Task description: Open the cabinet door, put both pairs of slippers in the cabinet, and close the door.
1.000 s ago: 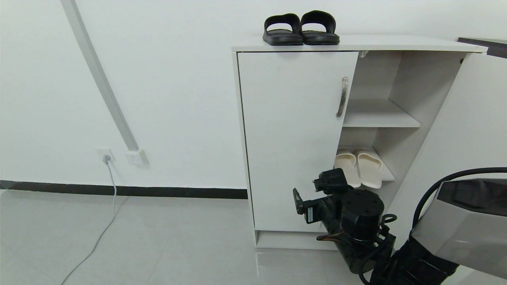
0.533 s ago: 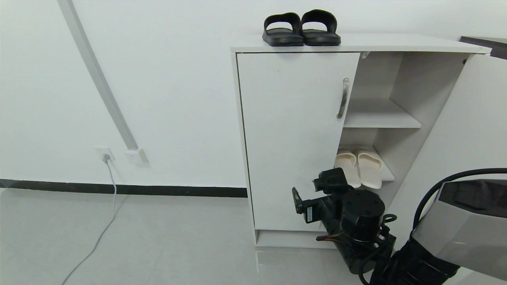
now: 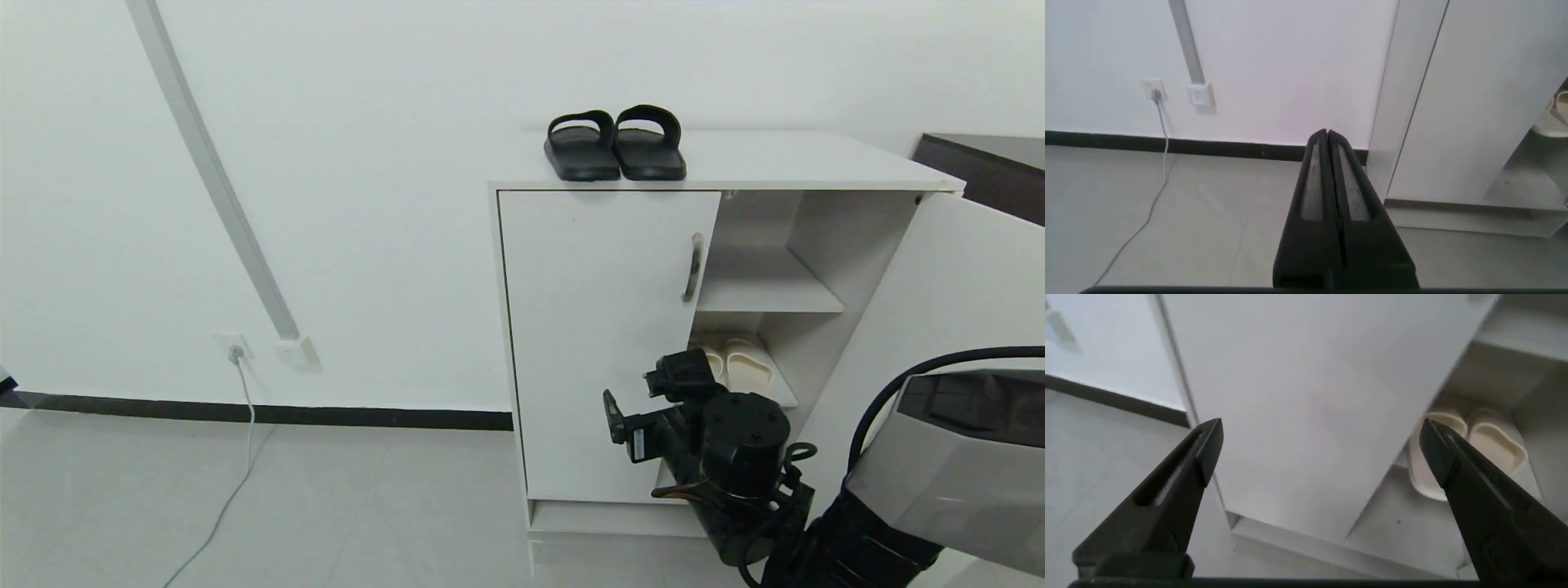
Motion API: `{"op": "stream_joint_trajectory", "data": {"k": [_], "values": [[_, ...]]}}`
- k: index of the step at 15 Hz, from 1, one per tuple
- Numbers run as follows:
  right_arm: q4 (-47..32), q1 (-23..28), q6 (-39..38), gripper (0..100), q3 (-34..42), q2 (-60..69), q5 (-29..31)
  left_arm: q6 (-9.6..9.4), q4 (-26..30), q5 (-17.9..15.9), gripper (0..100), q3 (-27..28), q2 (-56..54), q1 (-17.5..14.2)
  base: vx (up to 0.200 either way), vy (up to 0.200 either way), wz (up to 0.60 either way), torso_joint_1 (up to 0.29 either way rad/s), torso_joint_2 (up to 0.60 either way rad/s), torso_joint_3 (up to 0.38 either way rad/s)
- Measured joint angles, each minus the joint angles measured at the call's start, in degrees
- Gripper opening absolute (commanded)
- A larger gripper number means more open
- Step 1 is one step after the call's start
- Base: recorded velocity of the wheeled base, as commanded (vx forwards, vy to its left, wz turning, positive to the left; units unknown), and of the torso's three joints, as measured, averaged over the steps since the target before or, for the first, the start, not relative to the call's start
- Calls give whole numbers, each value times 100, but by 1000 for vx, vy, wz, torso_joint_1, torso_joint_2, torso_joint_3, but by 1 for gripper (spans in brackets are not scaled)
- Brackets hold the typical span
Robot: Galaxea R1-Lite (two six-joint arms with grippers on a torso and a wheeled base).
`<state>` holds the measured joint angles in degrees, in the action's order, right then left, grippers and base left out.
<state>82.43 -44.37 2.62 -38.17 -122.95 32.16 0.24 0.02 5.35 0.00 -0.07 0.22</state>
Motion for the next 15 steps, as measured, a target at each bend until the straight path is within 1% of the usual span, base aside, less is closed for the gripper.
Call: {"op": "stream_joint_trajectory", "data": {"k": [7,15], "values": [[9,6,-5,100,-2,-23,0,0,-2,-2,0,0,0,-4,0,0,0,163,-477,-318],[15,11,-2,100,2,-37,0,0,-2,-2,0,0,0,-4,0,0,0,208,-521,-312]]}}
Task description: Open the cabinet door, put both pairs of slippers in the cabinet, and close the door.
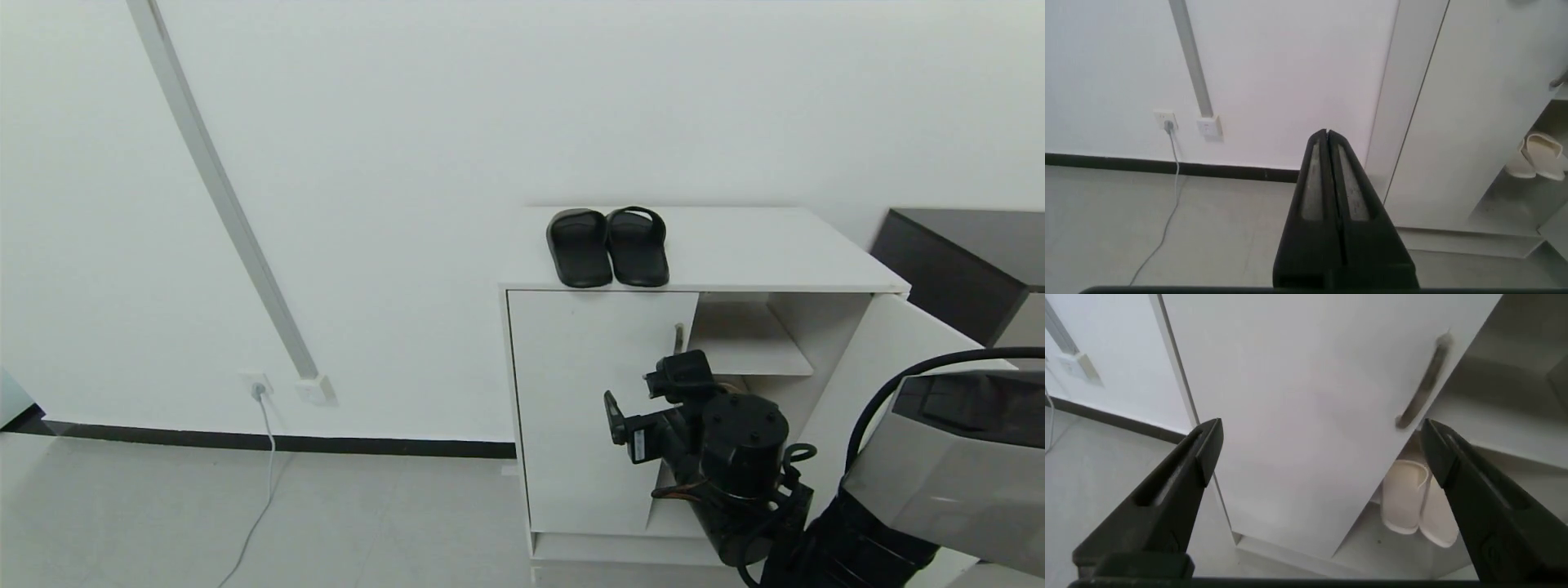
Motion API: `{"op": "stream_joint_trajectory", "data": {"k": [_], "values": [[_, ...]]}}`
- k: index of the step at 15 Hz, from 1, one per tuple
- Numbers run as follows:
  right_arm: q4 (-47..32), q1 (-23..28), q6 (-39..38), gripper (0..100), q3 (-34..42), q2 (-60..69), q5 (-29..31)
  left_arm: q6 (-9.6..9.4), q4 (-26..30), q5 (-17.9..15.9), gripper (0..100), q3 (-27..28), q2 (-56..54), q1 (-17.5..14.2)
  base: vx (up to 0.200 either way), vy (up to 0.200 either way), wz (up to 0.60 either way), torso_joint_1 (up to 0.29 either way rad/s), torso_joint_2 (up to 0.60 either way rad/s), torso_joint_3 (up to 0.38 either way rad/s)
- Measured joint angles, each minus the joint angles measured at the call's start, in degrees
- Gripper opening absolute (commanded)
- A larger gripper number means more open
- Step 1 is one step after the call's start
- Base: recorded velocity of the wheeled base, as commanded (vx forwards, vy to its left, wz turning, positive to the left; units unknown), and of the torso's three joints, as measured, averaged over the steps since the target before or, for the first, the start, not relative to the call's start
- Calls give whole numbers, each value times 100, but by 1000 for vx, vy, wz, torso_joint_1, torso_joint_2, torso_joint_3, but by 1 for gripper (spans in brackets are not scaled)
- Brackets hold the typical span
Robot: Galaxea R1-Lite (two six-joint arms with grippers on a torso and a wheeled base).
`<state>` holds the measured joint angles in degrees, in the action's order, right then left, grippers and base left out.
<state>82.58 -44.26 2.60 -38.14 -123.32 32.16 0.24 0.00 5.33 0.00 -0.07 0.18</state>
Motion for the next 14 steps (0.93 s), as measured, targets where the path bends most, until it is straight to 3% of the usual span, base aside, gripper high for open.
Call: {"op": "stream_joint_trajectory", "data": {"k": [7,11,14], "values": [[60,6,71,100,6,-2,0,0,-5,0,0,0,0,0,0,0,0,241,-548,-310],[533,33,519,100,-9,-168,-74,-6,0,0,0,0,0,0,0,0,0,19,-47,-29],[180,26,563,100,-127,-168,-79,-22,0,-5,0,0,0,0,0,0,0,0,0,0]]}}
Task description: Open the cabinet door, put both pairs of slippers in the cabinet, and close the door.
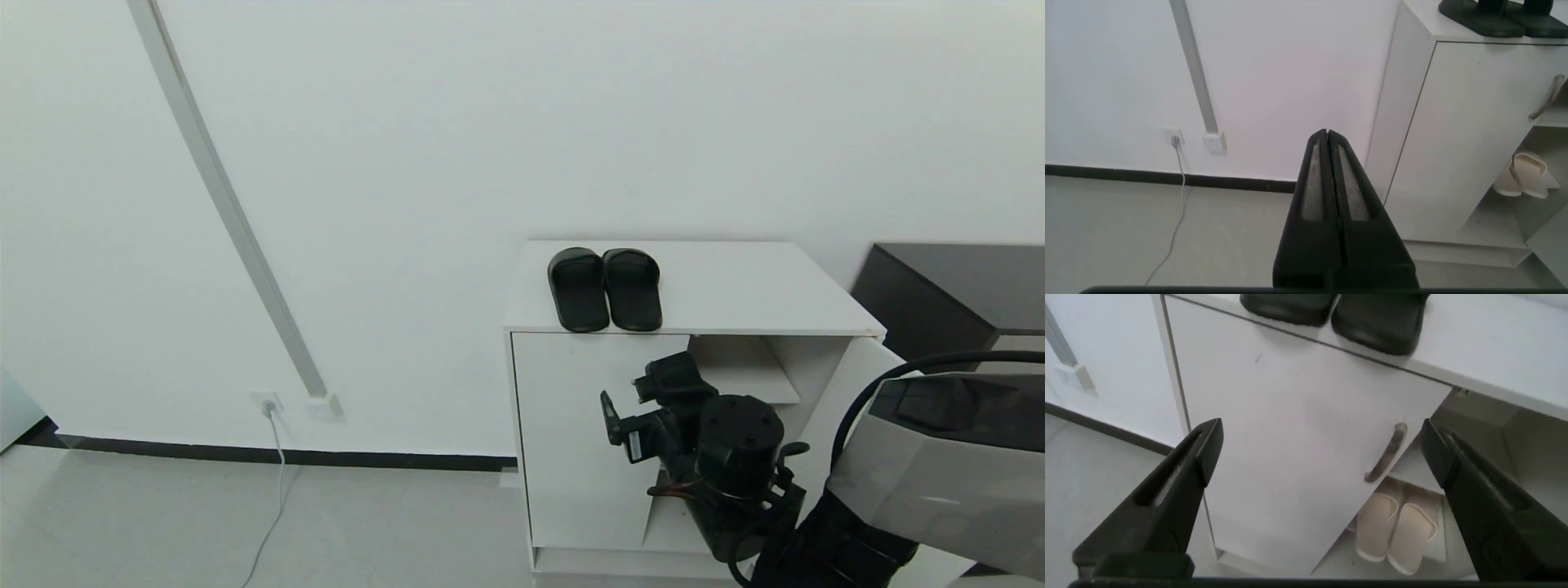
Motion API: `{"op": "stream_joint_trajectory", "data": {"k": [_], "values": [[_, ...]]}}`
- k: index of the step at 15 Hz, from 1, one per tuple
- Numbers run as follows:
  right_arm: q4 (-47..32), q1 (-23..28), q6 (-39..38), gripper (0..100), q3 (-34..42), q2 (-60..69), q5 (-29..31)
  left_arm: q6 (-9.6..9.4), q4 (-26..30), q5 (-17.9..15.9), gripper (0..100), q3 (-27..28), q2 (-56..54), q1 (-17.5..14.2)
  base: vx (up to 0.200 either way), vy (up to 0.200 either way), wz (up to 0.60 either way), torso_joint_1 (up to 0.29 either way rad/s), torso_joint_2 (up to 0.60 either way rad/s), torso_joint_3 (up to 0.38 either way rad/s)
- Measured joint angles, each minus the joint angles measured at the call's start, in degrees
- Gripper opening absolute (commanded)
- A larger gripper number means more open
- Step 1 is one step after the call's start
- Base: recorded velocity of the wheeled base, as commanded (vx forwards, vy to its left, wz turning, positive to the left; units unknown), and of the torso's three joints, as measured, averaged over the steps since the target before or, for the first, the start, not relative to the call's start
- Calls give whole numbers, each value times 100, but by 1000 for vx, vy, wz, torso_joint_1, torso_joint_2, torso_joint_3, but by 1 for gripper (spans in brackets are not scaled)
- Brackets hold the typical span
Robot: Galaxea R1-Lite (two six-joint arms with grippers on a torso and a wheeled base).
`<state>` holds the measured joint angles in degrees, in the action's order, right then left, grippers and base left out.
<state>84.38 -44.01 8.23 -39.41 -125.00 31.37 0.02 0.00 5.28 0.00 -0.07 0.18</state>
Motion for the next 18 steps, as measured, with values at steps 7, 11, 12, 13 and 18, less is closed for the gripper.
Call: {"op": "stream_joint_trajectory", "data": {"k": [7,11,12,13,18], "values": [[-3963,-210,-1054,100,-1337,1189,35,-7,0,-2,0,0,0,0,0,0,0,0,0,0],[-6118,-273,-1942,100,-2886,1663,356,-7,0,-2,0,0,0,0,0,0,0,0,0,0],[-6473,-284,-2081,100,-3237,1723,432,-5,0,-2,0,0,0,0,0,0,0,0,0,0],[-6627,-293,-2138,100,-3445,1753,506,-5,0,-4,0,0,0,0,0,0,0,0,0,0],[-6644,-296,-2331,100,-3528,1668,585,-2,0,-11,0,0,0,0,120,0,0,0,1,0]]}}
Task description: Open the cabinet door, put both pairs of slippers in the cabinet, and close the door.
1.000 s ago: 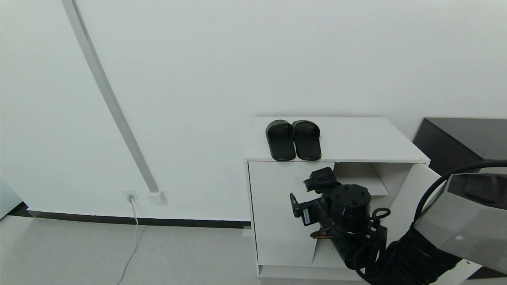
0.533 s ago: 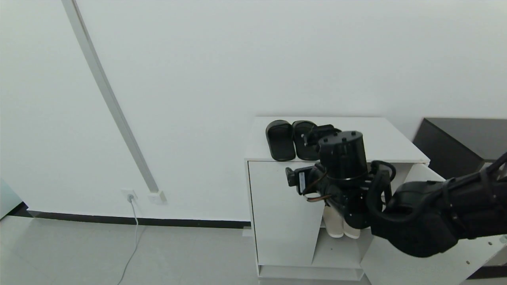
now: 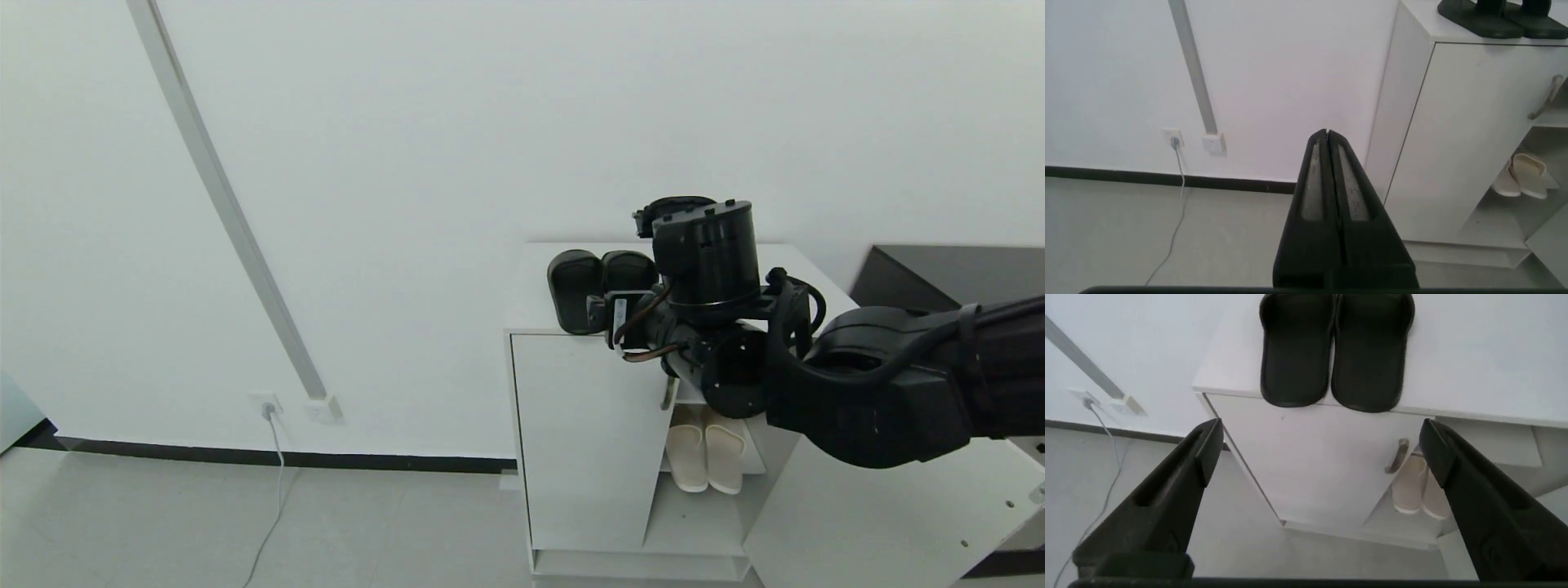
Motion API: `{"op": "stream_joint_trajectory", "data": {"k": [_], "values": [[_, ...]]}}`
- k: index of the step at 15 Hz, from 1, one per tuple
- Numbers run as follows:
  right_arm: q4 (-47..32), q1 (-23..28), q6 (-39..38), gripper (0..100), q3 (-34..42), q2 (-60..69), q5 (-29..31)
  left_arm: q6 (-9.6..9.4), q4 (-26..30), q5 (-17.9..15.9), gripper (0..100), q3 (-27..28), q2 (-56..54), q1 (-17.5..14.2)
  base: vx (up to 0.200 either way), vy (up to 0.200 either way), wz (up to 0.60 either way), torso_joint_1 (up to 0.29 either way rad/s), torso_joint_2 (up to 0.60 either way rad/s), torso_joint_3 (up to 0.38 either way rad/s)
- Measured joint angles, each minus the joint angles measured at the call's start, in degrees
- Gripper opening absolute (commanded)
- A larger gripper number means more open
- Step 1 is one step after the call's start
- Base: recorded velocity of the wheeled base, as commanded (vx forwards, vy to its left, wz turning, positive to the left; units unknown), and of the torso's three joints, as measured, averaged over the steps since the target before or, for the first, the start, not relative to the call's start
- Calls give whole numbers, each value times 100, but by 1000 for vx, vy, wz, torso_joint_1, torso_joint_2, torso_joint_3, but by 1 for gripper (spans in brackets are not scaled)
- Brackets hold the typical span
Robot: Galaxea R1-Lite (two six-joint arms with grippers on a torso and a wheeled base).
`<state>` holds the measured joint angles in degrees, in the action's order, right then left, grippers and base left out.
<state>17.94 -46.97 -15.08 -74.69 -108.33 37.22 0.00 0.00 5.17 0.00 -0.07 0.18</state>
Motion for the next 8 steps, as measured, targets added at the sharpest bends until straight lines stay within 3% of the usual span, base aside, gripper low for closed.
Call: {"op": "stream_joint_trajectory", "data": {"k": [8], "values": [[211,52,-150,100,68,-402,-7,0,0,-2,0,0,0,-2,200,0,0,4,4,1]]}}
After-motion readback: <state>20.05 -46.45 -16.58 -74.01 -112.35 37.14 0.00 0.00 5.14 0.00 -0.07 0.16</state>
